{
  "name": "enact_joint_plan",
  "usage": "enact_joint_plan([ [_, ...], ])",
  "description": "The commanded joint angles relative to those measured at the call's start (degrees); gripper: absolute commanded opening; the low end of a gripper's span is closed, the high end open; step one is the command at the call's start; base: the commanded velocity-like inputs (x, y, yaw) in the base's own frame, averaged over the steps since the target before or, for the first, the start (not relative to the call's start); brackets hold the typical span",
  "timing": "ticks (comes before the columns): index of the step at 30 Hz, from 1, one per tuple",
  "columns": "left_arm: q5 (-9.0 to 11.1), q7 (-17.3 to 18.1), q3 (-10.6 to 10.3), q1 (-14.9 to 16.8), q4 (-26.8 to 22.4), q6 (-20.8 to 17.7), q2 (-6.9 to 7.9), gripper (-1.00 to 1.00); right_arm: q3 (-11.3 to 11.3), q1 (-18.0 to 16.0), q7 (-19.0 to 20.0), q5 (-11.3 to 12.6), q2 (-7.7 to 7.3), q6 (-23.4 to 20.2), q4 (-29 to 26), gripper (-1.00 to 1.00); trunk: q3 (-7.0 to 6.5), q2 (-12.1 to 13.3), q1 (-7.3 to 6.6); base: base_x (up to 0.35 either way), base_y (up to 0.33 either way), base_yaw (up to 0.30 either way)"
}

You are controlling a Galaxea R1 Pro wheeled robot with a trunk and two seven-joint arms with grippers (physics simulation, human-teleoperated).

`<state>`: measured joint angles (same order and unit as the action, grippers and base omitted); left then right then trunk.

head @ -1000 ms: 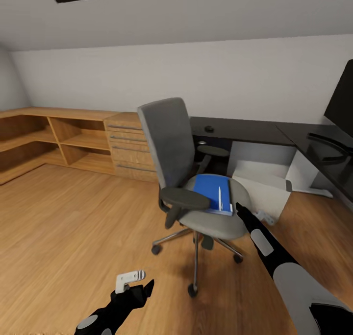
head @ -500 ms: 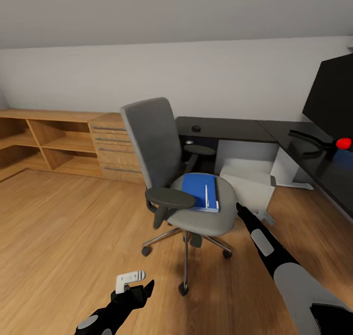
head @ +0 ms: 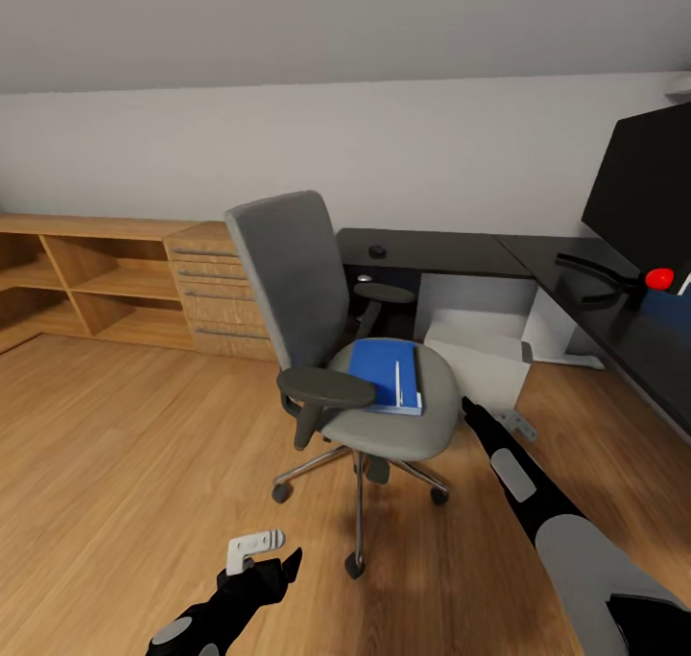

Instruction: In the bedroom, organize the workspace by keeping the computer under the desk, ensuring the monitor is on the desk, placing the keyboard on the desk next to the monitor, placing the mouse on the desk next to the keyboard, moving the folder from the swivel chair onto the desk next to the mouse, stacking the notebook on top of the folder with the pen on top of the notebook, and positioning the swivel chair next to the desk.

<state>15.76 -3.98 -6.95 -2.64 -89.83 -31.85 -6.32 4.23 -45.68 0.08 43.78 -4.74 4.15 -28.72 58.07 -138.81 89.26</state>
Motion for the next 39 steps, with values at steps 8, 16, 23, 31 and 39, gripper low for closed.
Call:
enact_joint_plan([
  [8,0.6,-0.4,0.0,0.0,-0.1,-0.2,-0.01,1.0,-0.1,0.0,-0.1,0.7,-0.01,0.2,0.0,1.0,0.04,0.0,-0.01,0.034,0.0,0.0],
  [16,0.6,-0.3,0.0,0.0,-0.1,-0.2,0.0,1.0,0.0,0.0,-0.2,0.7,-0.04,-0.1,0.7,1.0,0.04,0.0,-0.01,0.159,0.0,0.0],
  [23,0.6,-0.3,0.0,0.0,-0.1,-0.2,0.0,1.0,0.1,0.0,-0.3,2.8,-1.16,-1.1,1.4,1.0,0.04,0.0,-0.01,0.009,0.0,0.0],
  [31,0.6,-0.2,0.0,0.0,-0.1,-0.2,0.0,1.0,0.1,0.0,-0.3,4.7,-1.32,-4.3,1.4,1.0,0.04,0.0,-0.01,0.0,0.0,0.0],
  [39,0.7,-0.3,0.0,0.0,-0.1,-0.2,0.0,1.0,0.0,0.0,-0.2,4.7,-1.25,-4.5,1.4,1.0,0.04,0.0,-0.01,0.179,0.0,0.0],
])
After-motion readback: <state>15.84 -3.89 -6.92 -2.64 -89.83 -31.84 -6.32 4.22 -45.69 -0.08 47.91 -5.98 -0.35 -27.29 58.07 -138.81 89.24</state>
